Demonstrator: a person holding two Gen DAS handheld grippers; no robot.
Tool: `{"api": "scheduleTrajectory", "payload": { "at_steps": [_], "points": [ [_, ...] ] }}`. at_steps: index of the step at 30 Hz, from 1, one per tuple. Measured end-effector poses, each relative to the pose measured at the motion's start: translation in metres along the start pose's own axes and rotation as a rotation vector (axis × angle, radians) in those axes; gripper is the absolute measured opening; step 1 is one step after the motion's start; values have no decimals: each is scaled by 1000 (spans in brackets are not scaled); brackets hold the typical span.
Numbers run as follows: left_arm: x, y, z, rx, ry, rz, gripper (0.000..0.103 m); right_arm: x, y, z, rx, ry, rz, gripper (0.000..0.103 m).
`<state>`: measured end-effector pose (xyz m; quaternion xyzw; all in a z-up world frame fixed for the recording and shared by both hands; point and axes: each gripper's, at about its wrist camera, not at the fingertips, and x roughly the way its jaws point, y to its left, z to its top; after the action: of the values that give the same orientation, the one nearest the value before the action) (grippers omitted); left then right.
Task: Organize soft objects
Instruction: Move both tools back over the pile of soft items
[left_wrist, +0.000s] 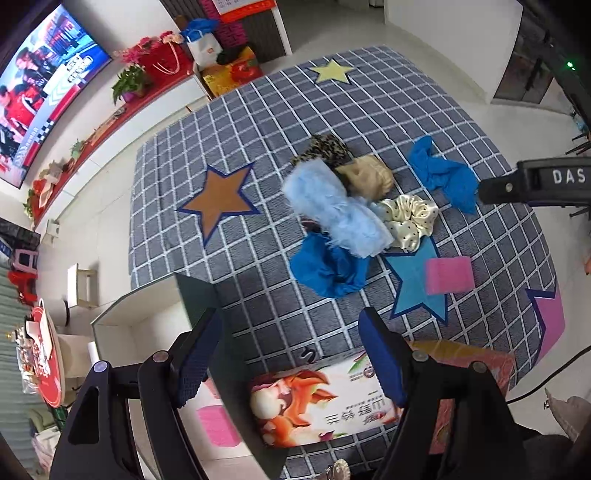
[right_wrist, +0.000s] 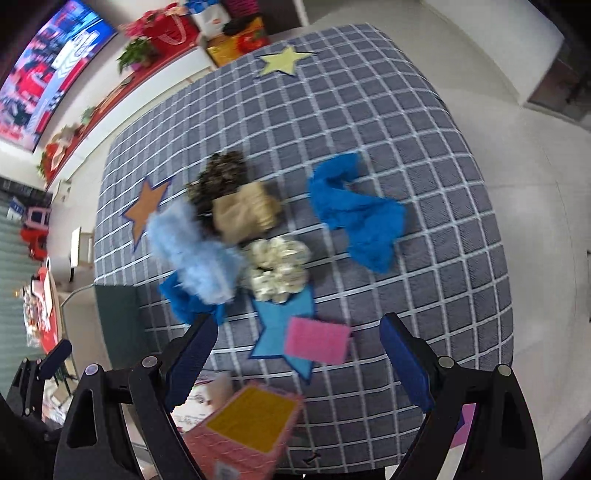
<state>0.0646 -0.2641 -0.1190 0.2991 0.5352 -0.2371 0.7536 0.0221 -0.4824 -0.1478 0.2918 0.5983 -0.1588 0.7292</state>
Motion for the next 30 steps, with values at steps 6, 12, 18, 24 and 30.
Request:
{"api": "scheduleTrajectory", "payload": {
  "at_steps": [6, 12, 18, 24, 30],
  "points": [
    [30, -9, 14, -35, 114, -47, 79, 20, -40, 15, 75, 47, 5, 90],
    [56, -5, 28, -114, 203, -81, 79, 46, -64, 37, 106, 85, 11, 90],
    [80, 12, 43, -247, 299, -171, 79, 75, -57, 69, 54, 81, 26, 90],
    [99, 12, 67, -308, 345, -184, 79, 106, -33, 94, -66, 95, -7, 90],
    [112, 3, 84, -310, 365, -171, 79, 142, -20, 99, -153, 153, -130, 90]
  ]
}}
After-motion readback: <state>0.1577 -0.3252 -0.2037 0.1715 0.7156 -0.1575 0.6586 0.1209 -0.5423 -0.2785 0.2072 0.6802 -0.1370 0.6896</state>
